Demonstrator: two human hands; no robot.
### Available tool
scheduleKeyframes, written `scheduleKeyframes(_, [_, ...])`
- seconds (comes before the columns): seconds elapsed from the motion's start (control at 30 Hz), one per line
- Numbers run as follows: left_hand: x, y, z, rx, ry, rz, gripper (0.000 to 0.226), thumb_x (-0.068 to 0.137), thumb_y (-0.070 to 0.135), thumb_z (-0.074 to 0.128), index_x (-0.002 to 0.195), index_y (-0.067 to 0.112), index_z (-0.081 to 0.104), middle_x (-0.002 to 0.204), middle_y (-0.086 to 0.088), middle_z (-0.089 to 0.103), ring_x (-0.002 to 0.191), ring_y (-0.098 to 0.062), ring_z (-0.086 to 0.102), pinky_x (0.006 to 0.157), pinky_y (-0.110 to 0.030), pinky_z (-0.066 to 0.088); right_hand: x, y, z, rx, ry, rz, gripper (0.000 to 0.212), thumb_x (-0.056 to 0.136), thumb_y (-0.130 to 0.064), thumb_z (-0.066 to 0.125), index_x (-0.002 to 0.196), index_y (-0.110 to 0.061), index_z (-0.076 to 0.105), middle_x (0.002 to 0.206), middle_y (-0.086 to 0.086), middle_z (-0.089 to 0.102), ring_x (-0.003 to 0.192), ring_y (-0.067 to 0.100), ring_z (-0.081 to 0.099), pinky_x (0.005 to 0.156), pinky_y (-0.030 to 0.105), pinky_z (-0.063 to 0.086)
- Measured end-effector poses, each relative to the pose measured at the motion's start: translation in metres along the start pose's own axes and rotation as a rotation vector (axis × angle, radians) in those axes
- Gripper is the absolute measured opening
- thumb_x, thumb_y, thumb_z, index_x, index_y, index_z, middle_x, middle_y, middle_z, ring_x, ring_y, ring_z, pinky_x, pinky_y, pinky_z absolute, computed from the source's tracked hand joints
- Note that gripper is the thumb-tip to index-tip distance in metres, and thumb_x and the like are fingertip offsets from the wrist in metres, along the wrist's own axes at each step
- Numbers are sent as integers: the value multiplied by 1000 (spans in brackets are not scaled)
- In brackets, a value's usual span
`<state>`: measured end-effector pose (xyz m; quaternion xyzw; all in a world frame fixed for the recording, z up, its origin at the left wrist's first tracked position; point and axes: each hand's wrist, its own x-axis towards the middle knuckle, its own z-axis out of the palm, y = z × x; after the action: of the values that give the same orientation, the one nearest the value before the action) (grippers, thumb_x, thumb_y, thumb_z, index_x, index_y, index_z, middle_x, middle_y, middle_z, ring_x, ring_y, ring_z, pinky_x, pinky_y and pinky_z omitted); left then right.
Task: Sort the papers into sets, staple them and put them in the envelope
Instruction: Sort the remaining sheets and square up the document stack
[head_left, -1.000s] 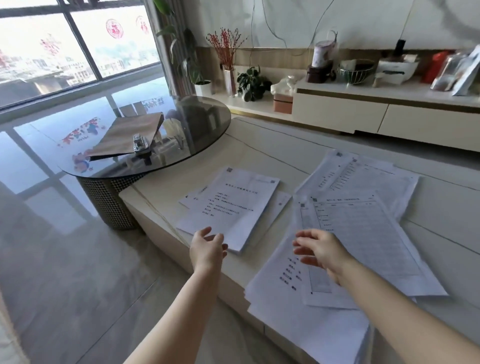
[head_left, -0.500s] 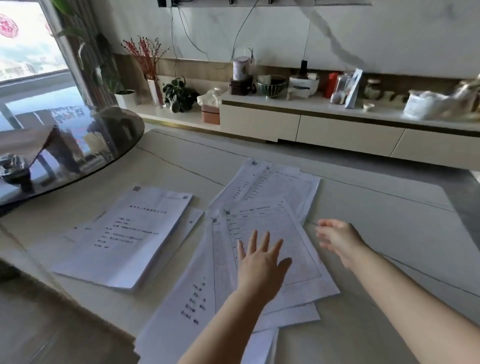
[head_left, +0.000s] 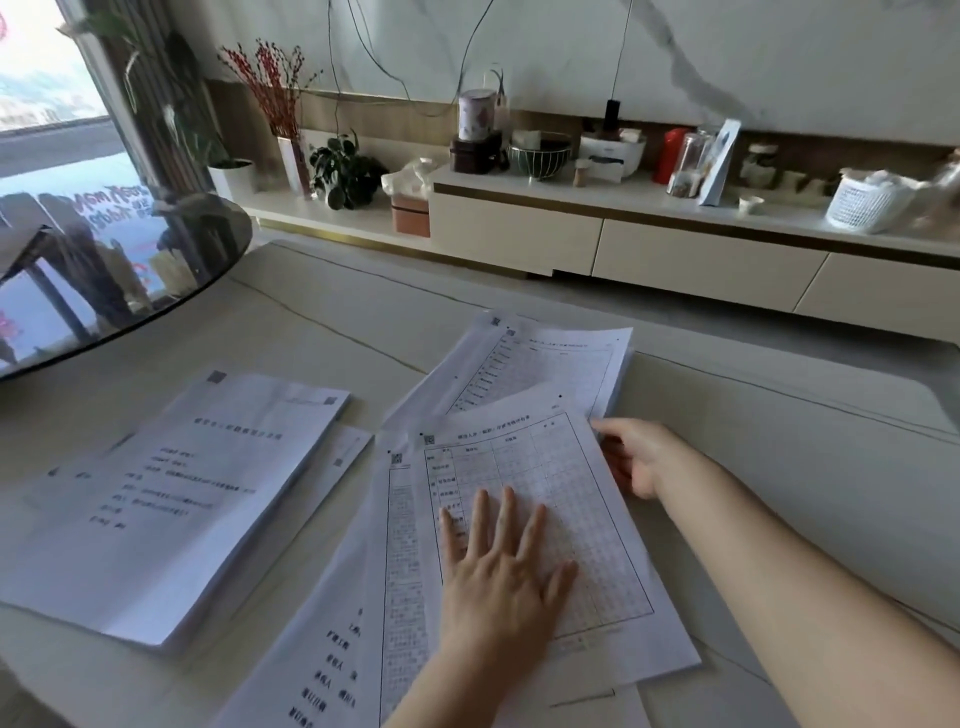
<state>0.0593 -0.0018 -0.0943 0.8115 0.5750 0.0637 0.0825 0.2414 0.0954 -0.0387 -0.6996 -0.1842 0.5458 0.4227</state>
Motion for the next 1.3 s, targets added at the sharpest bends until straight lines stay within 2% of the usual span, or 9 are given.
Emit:
scheduleKeyframes(0.13, [-1, 0, -5, -1, 4, 12, 63, 92, 70, 17, 146, 39, 28, 155, 0, 15, 145, -31, 6, 112, -52, -5, 5, -9, 12, -65, 0, -40, 11, 89, -15, 64, 89, -4, 61, 73, 10, 61, 58, 22, 58, 47, 27, 50])
scheduleKeyframes(0.23, [0, -1, -3, 24, -26, -13, 61, 92, 68, 24, 132, 34, 55, 140, -2, 50, 133, -30, 42, 105, -53, 19, 11, -12, 21, -89, 32, -93, 23, 90, -19, 64, 101, 0, 61, 87, 15, 65, 76, 28, 63, 73, 39, 54])
scheduleKeyframes(0.33, [1, -1, 2, 51, -2, 19, 61, 91, 68, 26, 125, 32, 62, 131, -1, 59, 125, -27, 52, 100, -53, 25, 18, -15, 27, -85, 107, -131, 27, 88, -17, 64, 107, 3, 64, 101, 15, 67, 96, 31, 64, 92, 49, 51])
scheduleKeyframes(0.63, [2, -3, 7, 40, -46, 23, 63, 91, 67, 23, 124, 32, 63, 132, -3, 59, 126, -28, 51, 100, -54, 24, 43, -30, 15, -216, 291, -280, 12, 83, 2, 59, 95, 5, 62, 89, 20, 61, 80, 27, 60, 73, 34, 49])
scheduleKeyframes(0.73, [0, -1, 6, 21, -75, 9, 62, 91, 68, 25, 127, 32, 60, 135, -3, 56, 128, -27, 49, 101, -53, 23, 35, -40, -21, -231, 416, -337, 12, 87, -6, 59, 97, -2, 63, 96, 18, 64, 90, 33, 64, 86, 42, 54])
scheduleKeyframes(0.93, [-1, 2, -8, 5, -160, 12, 72, 84, 72, -6, 148, 39, -14, 152, 4, -28, 140, -22, -31, 111, -50, -25, -25, -34, -126, -166, 601, -372, 17, 89, -11, 59, 102, -3, 65, 96, 13, 63, 88, 32, 62, 89, 51, 53])
scheduleKeyframes(1.07, [0, 6, -15, 24, -256, -10, 93, 64, 77, -21, 148, 37, -16, 153, 4, -29, 139, -20, -31, 112, -52, -21, -85, -22, -196, -107, 638, -375, 17, 90, -12, 59, 105, -5, 64, 99, 12, 63, 99, 36, 62, 92, 55, 50])
scheduleKeyframes(1.2, [5, 12, -37, 27, -361, -62, 72, 90, 69, 10, 151, 35, -6, 158, -2, -19, 144, -27, -22, 115, -56, -10, -142, 4, -247, -12, 609, -331, 7, 92, -10, 58, 85, -11, 59, 110, 19, 63, 105, 39, 60, 96, 57, 46])
scheduleKeyframes(1.3, [0, 33, -64, -77, -217, -90, 66, 95, 63, 18, 152, 31, 12, 161, -2, -4, 147, -29, -8, 118, -50, 0, -177, 25, -270, 40, 529, -323, 14, 92, -7, 58, 106, -5, 60, 114, 21, 63, 103, 37, 60, 99, 56, 44])
